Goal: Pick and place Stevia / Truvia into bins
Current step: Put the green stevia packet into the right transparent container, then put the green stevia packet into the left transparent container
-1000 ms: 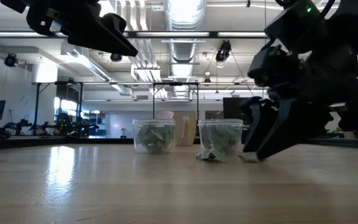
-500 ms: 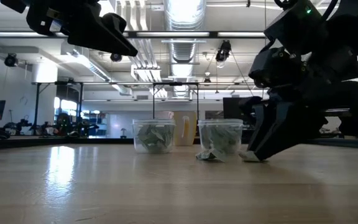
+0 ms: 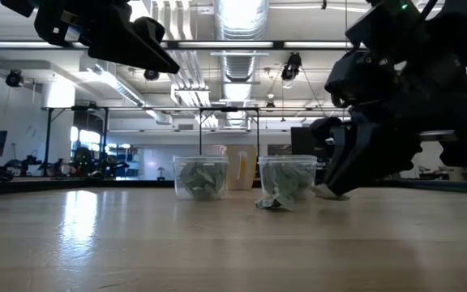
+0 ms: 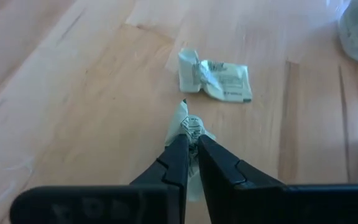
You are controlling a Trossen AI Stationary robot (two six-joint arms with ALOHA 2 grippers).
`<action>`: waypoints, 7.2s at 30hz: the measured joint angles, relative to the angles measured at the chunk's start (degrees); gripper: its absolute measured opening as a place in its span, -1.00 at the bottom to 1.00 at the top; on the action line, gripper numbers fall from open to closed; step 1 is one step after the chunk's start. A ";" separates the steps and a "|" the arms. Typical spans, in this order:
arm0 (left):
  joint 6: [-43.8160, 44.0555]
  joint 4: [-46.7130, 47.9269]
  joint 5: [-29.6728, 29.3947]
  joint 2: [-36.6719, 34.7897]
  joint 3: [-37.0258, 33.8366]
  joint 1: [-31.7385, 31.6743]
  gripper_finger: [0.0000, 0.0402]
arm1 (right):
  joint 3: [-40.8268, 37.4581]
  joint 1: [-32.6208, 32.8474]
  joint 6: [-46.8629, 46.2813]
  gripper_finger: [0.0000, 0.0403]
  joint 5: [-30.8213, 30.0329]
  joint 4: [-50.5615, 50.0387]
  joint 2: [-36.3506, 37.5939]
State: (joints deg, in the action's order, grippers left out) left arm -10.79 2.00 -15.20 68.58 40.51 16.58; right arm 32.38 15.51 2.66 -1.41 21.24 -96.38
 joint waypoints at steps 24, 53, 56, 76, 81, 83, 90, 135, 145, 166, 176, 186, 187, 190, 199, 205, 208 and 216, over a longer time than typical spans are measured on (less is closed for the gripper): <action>-0.40 -0.85 -0.03 1.25 -0.04 -0.11 -0.40 | -0.09 0.44 10.39 -0.87 -17.99 -4.44 16.77; -1.97 -3.03 -0.03 2.67 -0.04 -0.37 -0.40 | -0.11 -8.98 8.25 -0.87 -27.11 -2.28 10.69; -1.97 -3.02 -0.04 2.67 -0.04 -0.38 -0.40 | -0.11 -8.96 8.26 -0.87 -27.03 -2.26 10.71; -1.95 -3.02 -0.03 2.67 -0.02 -0.39 -0.40 | -0.15 -9.05 6.32 -0.58 -27.02 -2.30 10.76; -1.93 -3.02 -0.03 2.67 -0.02 -0.38 -0.40 | -0.13 -9.01 7.31 -0.48 -27.02 -2.38 10.81; -1.93 -3.06 -0.02 2.67 -0.02 -0.38 -0.40 | -0.01 -8.47 8.47 -0.47 -27.02 -2.45 11.15; -5.29 -8.32 2.98 6.15 0.07 -0.37 -0.40 | 0.07 -4.21 11.92 -0.47 -26.40 -3.11 14.27; -15.04 -7.26 13.14 42.71 23.62 -3.09 -0.40 | -1.63 6.27 0.46 -0.68 -26.88 -27.09 33.85; -15.30 -10.12 13.51 43.31 22.91 -3.65 -0.40 | -1.57 6.25 0.33 -0.71 -26.82 -26.61 34.08; -9.51 -8.34 18.13 44.74 22.88 -6.71 -0.40 | -1.66 6.25 -0.14 -0.72 -26.60 -26.48 34.08; -9.24 -6.96 18.16 44.74 23.12 -6.86 -0.49 | -1.66 6.25 -0.67 -0.72 -26.62 -26.52 34.06; -10.99 -5.30 18.34 44.45 23.31 -6.78 -0.98 | -1.68 6.25 -0.75 -0.72 -26.62 -26.58 34.06; -11.04 -5.14 17.97 44.29 23.29 -6.79 -0.97 | -1.68 6.25 -0.75 -0.72 -26.62 -26.58 34.06; -10.99 -4.90 17.66 43.31 23.19 -6.73 -0.96 | -1.68 6.25 -0.72 -0.72 -26.62 -26.61 34.06; -10.84 -4.60 17.87 37.27 22.71 -5.00 -0.96 | -1.73 6.25 -0.74 -0.72 -26.62 -26.93 34.03; -10.95 1.83 9.98 30.29 21.16 -4.94 -0.96 | -1.79 6.24 -0.76 -0.72 -26.64 -27.00 34.03; -10.77 2.12 4.61 27.73 19.17 -4.96 -0.96 | -1.92 6.24 -0.87 -0.72 -26.64 -26.98 34.03; -10.60 -0.67 -2.11 20.87 10.90 -5.80 -0.96 | -2.08 6.23 -0.79 -0.72 -26.67 -26.42 33.95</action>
State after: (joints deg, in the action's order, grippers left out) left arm -21.39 1.33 -17.30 89.44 51.41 10.78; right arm 30.30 21.74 1.86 -28.08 -5.18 -62.43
